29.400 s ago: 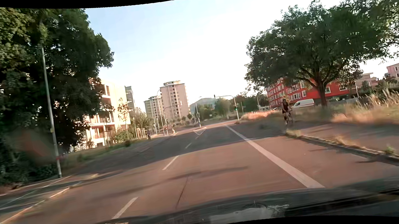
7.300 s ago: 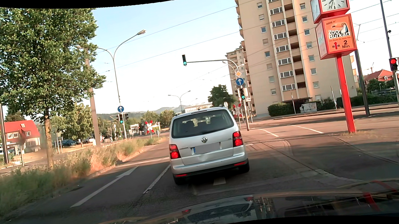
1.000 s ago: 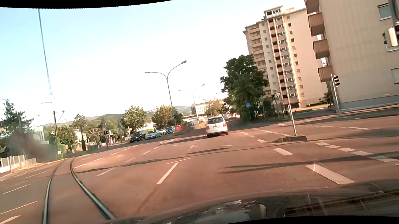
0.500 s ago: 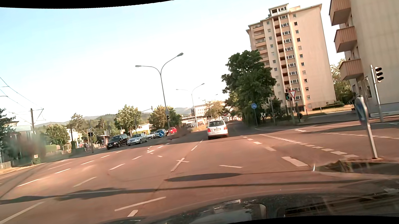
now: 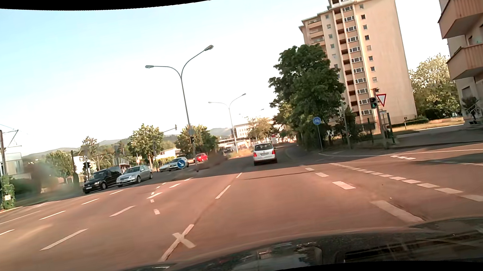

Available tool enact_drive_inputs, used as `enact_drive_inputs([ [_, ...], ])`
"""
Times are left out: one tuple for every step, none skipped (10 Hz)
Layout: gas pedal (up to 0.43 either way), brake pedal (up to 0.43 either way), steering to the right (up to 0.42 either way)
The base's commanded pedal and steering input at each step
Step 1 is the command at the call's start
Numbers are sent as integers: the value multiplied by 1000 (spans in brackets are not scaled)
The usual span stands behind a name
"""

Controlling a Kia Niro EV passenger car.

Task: Follow the waypoints while adhering to traffic rules and regulations

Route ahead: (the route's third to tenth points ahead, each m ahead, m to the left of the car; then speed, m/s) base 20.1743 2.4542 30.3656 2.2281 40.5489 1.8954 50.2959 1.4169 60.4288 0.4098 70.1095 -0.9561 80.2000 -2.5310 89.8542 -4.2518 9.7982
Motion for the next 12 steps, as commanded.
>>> enact_drive_inputs([
  [157,0,1],
  [157,0,0],
  [157,0,0],
  [157,0,0],
  [157,0,0],
  [157,0,0],
  [157,0,0],
  [157,0,0],
  [157,0,0],
  [157,0,0],
  [157,0,0],
  [157,0,0],
])
